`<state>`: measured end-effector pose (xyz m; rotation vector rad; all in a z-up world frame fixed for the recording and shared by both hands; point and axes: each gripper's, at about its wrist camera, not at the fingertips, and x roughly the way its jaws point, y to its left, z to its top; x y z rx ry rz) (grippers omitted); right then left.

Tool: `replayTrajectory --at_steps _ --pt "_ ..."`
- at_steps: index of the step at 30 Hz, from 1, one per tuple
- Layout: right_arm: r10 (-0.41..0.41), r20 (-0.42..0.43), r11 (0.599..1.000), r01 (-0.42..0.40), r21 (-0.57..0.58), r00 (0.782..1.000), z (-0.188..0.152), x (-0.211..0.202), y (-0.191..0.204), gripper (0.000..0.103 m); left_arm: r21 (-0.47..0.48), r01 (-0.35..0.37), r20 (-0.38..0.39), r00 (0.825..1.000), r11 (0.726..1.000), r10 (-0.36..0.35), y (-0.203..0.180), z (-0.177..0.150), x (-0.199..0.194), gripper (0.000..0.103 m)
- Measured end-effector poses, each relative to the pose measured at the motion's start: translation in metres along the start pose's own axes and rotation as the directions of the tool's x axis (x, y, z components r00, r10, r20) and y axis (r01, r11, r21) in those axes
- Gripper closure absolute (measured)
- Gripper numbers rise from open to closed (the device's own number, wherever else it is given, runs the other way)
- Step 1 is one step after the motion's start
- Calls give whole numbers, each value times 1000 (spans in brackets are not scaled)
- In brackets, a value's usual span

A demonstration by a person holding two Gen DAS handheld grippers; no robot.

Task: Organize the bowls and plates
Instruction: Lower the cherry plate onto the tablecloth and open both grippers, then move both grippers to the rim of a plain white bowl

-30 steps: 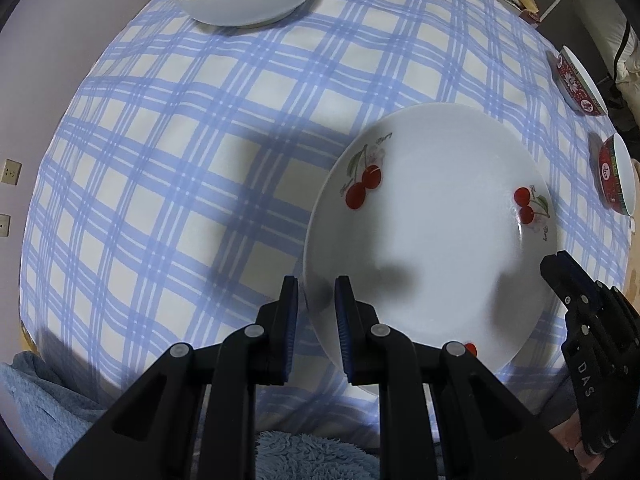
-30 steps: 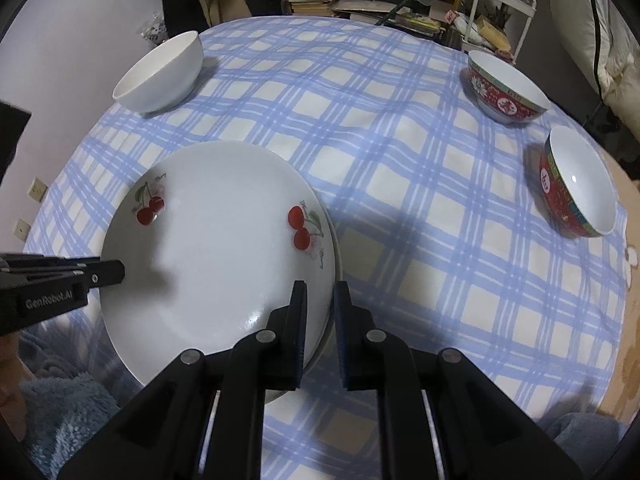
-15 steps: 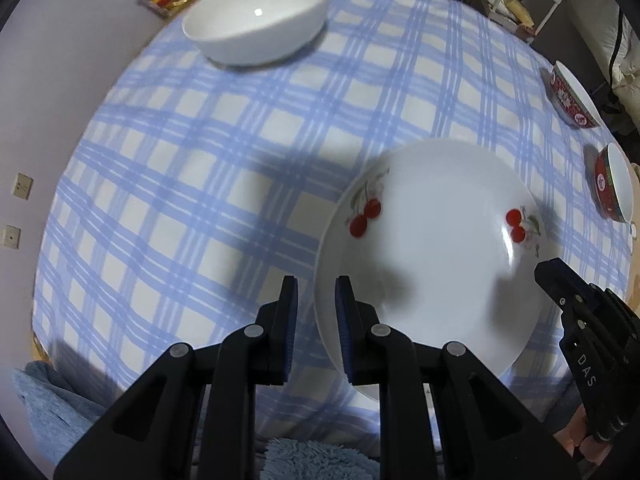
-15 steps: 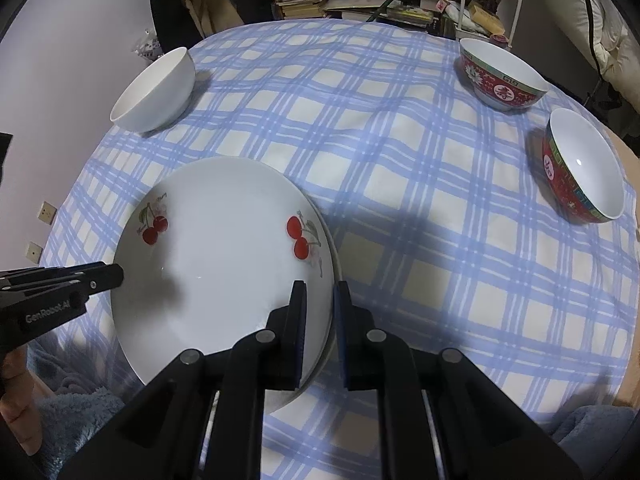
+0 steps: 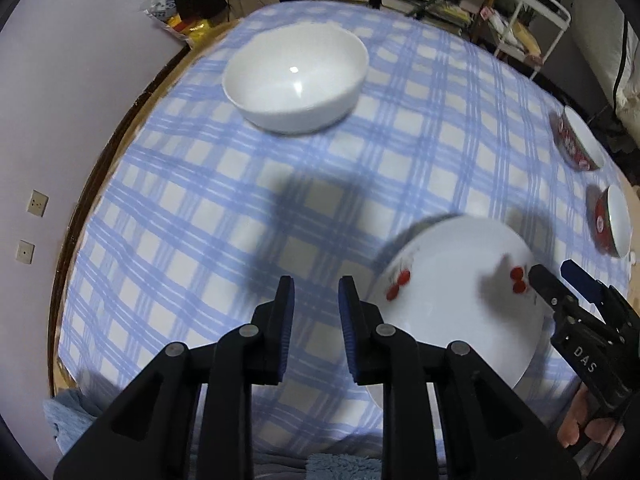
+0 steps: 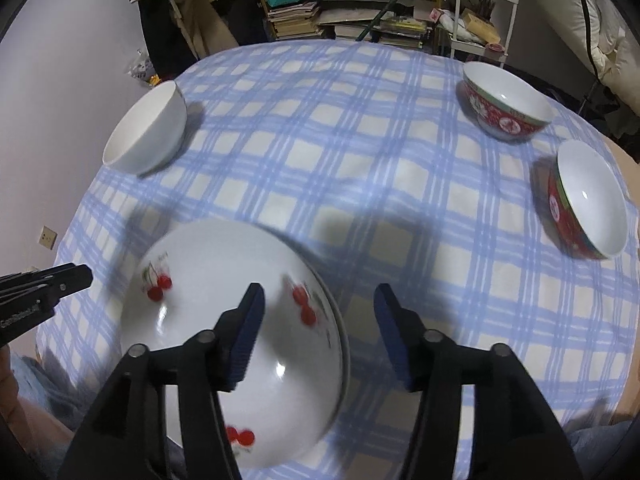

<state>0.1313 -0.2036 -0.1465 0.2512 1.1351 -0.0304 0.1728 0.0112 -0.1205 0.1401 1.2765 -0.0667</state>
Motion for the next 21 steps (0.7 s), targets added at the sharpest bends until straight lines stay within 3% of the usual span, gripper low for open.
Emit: replayTrajectory --at_steps 2,7,9,12,21 --pt "7 0 1000 -7 -6 1000 8 2 3 30 -3 -33 13 999 999 33 5 5 -4 69" --pt "17 15 1000 -17 -23 1000 25 3 13 16 -52 -51 26 998 997 52 24 20 -9 30" --pt "22 36 999 -20 -44 999 32 0 20 11 -55 -68 35 997 996 70 30 25 -10 23" --pt "18 64 997 -13 -80 998 43 -4 32 4 -53 -61 40 997 997 63 40 33 -11 22" --pt "67 109 990 -52 -133 992 94 2 72 3 -126 -55 81 994 991 66 88 80 2 19"
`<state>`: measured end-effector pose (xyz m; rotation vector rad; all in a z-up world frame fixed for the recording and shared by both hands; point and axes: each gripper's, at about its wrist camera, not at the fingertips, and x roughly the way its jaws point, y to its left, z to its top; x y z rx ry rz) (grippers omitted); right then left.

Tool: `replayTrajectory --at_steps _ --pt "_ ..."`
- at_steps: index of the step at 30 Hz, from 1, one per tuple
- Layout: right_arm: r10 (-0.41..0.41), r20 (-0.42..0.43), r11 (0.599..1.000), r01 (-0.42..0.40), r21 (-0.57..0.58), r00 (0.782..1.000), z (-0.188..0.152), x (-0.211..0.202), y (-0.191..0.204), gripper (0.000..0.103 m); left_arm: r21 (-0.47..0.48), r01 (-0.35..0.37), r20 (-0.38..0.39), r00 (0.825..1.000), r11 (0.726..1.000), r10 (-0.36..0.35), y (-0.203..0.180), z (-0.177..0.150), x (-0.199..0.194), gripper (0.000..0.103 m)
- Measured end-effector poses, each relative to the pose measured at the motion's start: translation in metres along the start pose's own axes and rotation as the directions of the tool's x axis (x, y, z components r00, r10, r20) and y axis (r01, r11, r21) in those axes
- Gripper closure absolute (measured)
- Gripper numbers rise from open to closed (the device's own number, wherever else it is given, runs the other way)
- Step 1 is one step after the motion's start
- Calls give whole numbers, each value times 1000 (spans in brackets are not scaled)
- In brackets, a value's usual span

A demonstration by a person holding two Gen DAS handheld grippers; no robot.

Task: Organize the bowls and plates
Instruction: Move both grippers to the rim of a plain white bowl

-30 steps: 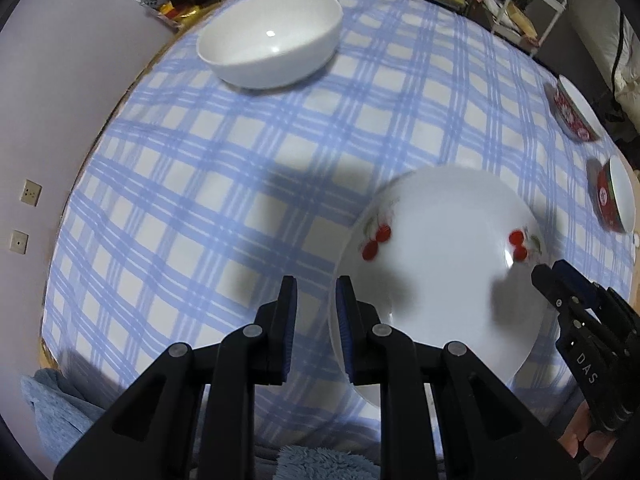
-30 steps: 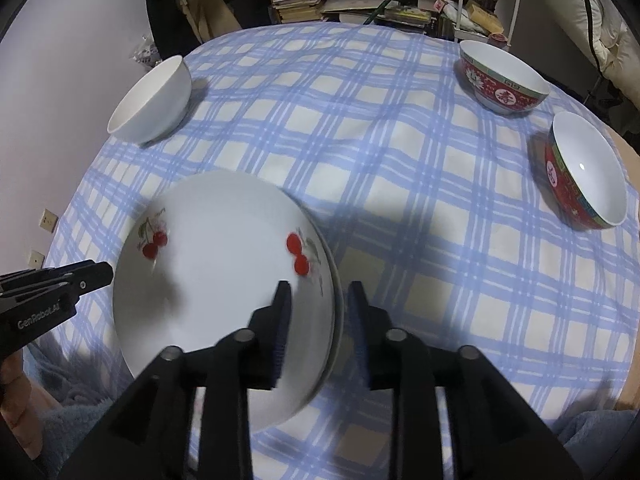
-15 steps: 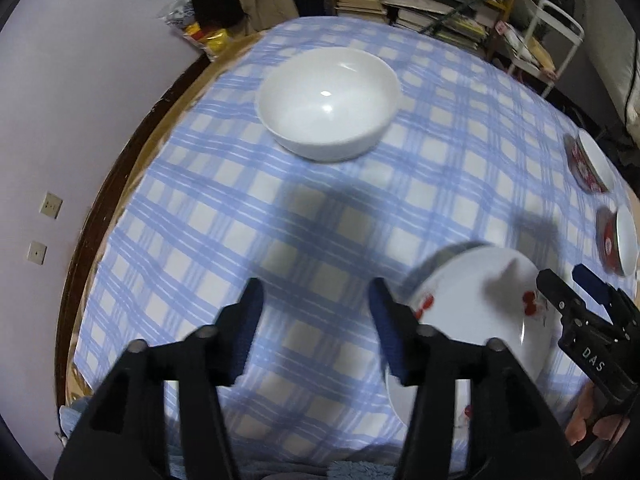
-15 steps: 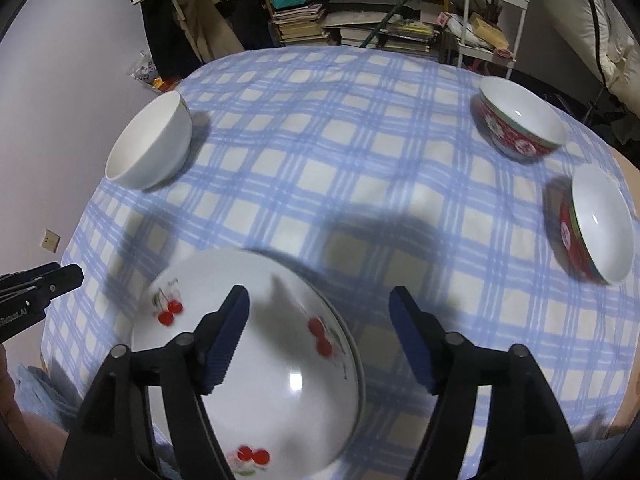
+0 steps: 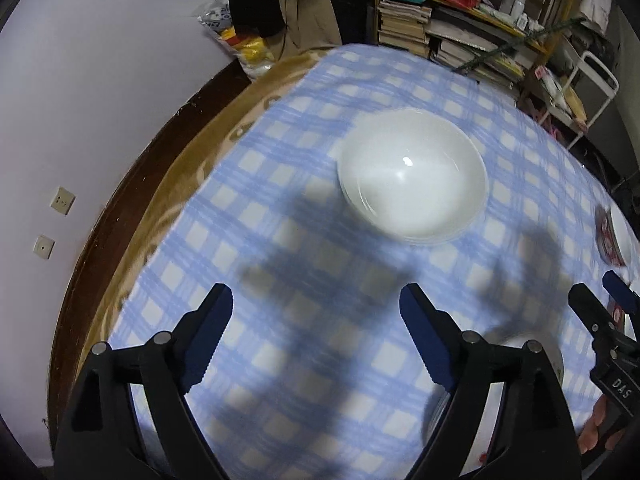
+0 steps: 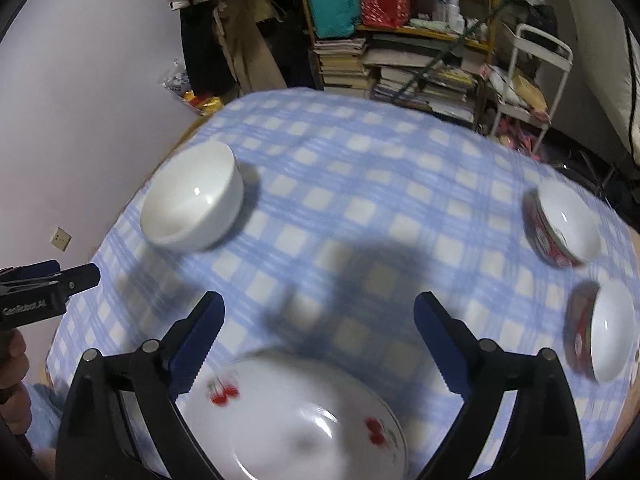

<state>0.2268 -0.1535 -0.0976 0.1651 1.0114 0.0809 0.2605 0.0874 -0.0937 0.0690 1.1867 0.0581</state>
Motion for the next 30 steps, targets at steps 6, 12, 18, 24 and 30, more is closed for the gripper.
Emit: replayTrajectory --at_steps 6,12,18,24,30 --pt "18 7 1000 -18 -25 1000 29 25 18 3 -44 44 4 999 998 -44 17 29 27 19" --pt "43 -28 999 -44 -14 999 49 58 32 4 -80 99 -16 995 992 -100 20 50 59 19" --pt "70 -66 998 -70 3 995 58 85 42 17 -74 110 -47 992 991 -114 12 57 86 20" --pt "153 -163 986 -139 93 975 57 117 42 44 -81 198 -74 976 977 -204 8 55 99 64" --pt "192 -189 980 -178 88 963 50 126 50 71 -141 283 -70 953 949 -294 7 54 107 89"
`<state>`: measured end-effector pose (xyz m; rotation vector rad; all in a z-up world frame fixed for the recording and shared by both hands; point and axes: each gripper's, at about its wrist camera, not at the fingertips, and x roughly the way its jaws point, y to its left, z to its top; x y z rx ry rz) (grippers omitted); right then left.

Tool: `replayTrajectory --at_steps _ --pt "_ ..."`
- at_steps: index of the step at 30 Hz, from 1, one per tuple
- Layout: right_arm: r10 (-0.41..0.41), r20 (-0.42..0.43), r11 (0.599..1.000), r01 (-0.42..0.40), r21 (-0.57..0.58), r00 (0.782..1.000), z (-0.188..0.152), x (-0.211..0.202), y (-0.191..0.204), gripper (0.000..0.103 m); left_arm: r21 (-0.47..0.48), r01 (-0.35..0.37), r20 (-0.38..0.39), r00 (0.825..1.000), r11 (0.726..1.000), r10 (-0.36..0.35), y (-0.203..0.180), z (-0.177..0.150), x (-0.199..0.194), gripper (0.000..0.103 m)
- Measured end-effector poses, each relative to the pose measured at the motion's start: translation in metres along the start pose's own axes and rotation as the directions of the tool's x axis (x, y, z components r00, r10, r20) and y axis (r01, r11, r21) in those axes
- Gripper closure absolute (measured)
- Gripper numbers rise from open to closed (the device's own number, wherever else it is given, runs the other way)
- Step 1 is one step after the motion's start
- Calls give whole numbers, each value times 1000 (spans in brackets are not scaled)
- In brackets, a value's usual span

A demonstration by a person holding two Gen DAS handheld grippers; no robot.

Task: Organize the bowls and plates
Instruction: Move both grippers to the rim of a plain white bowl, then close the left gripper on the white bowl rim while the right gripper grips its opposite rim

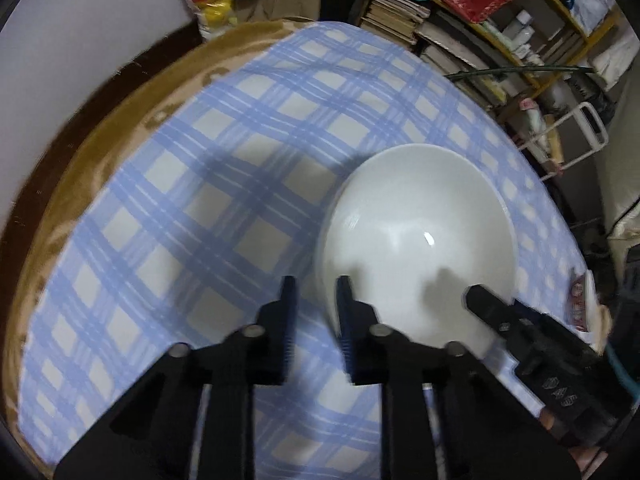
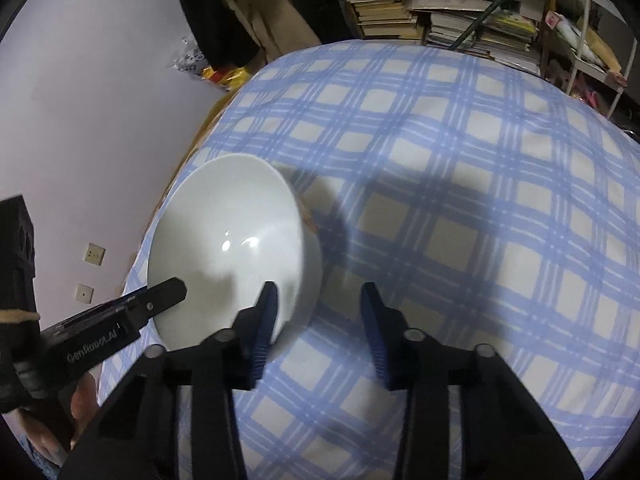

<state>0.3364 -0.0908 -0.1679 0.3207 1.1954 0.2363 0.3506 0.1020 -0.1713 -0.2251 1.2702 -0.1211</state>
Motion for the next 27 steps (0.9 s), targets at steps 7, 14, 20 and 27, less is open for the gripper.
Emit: replayTrajectory --at_steps 7,14,20,27 --pt "-52 -13 997 52 -52 999 -9 -4 10 85 10 -17 3 1000 1000 17 -14 -7 -7 92" --pt "-77 -3 995 77 -61 997 -16 -24 7 85 37 -31 -16 999 999 31 -28 -23 -16 92" --pt "-79 9 996 79 -44 997 -25 -45 -1 85 37 -21 -26 999 999 21 -41 -40 -24 91" --pt "-69 1 997 69 -15 998 -48 -57 -14 85 22 -9 -10 1000 1000 9 -50 -60 -39 91"
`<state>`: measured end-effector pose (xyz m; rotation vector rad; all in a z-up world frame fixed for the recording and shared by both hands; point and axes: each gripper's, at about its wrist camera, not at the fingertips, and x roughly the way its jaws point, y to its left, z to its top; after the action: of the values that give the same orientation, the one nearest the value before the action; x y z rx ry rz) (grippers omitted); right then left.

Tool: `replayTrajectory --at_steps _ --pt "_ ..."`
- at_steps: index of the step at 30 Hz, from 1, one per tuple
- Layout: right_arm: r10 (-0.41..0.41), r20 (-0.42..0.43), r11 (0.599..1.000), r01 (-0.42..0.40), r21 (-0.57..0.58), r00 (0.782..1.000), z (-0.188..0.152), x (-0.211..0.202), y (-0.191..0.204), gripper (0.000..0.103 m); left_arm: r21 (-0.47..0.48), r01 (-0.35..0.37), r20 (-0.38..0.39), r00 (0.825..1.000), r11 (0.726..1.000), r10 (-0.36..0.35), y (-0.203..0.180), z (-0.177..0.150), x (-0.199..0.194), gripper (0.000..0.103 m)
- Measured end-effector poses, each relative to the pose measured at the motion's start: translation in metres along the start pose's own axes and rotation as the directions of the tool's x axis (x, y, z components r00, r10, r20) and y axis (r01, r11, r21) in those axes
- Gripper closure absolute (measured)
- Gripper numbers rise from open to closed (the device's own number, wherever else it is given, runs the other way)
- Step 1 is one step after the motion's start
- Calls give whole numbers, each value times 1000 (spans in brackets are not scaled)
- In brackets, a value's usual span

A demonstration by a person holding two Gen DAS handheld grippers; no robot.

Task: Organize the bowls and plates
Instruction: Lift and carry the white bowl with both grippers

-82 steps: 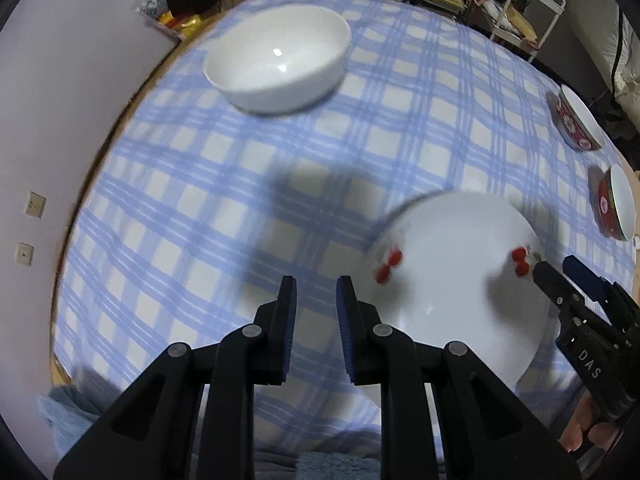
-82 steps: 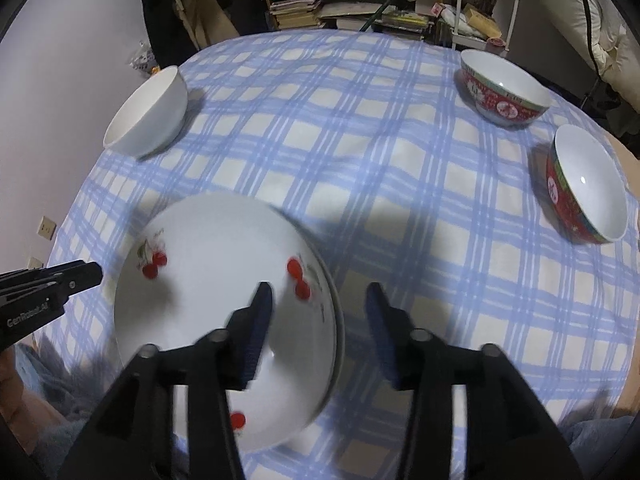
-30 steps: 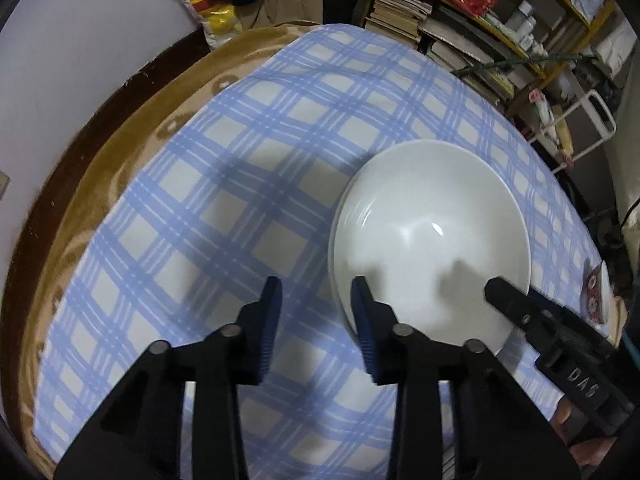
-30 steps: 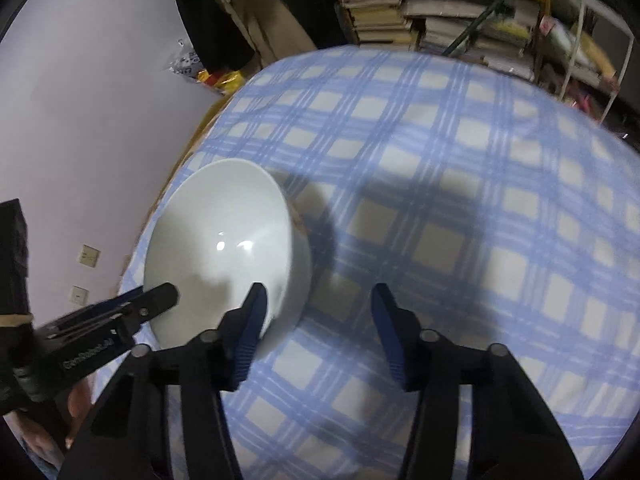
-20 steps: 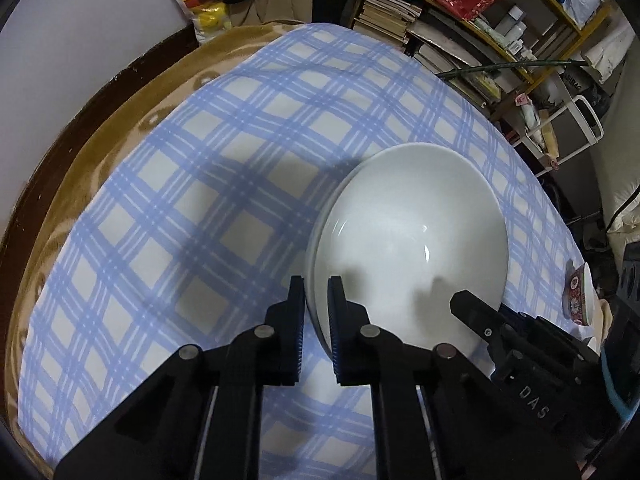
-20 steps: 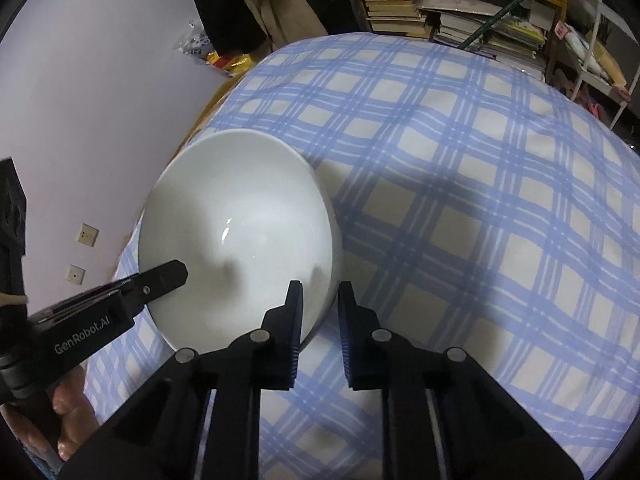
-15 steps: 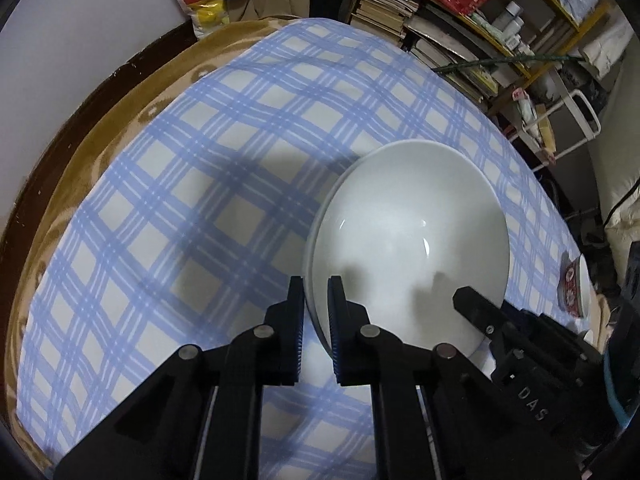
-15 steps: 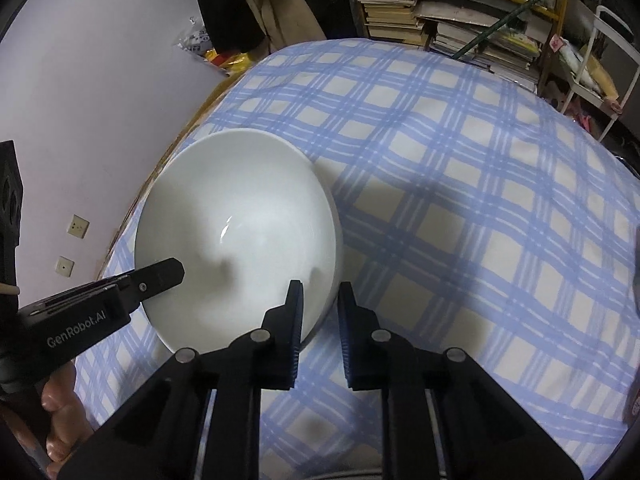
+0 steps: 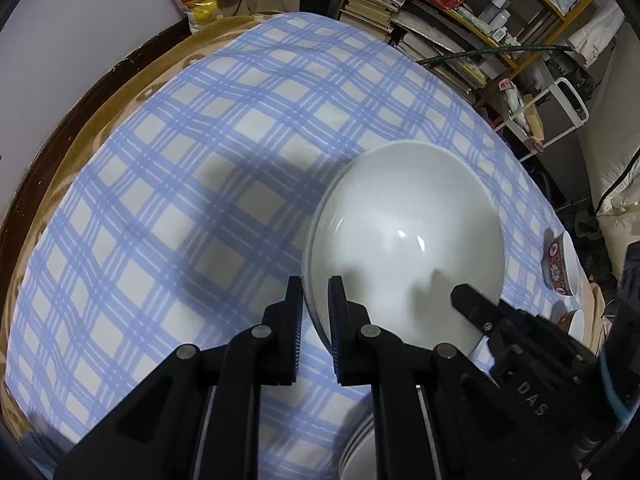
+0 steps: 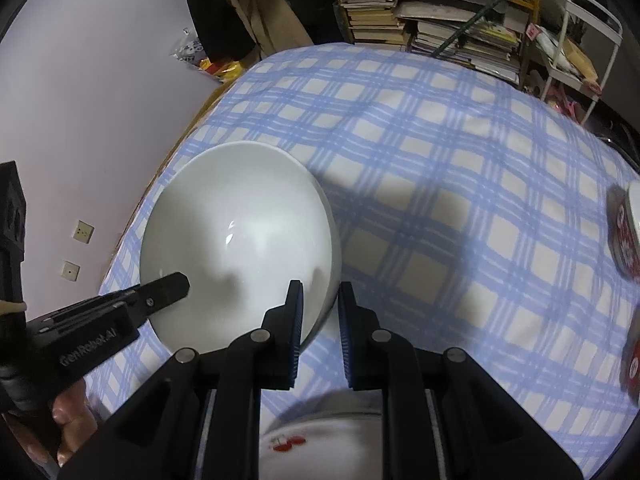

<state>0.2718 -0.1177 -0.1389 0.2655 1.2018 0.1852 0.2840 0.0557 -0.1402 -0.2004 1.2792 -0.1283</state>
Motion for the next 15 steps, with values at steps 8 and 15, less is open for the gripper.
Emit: replayTrajectory --at_steps 8,15 --pt "29 -59 999 -27 32 998 -25 16 -10 85 8 -42 -12 999 999 42 0 -24 10 91" --pt "41 -52 999 -40 26 998 -36 25 -12 84 20 -67 -16 998 998 67 2 -31 18 91"
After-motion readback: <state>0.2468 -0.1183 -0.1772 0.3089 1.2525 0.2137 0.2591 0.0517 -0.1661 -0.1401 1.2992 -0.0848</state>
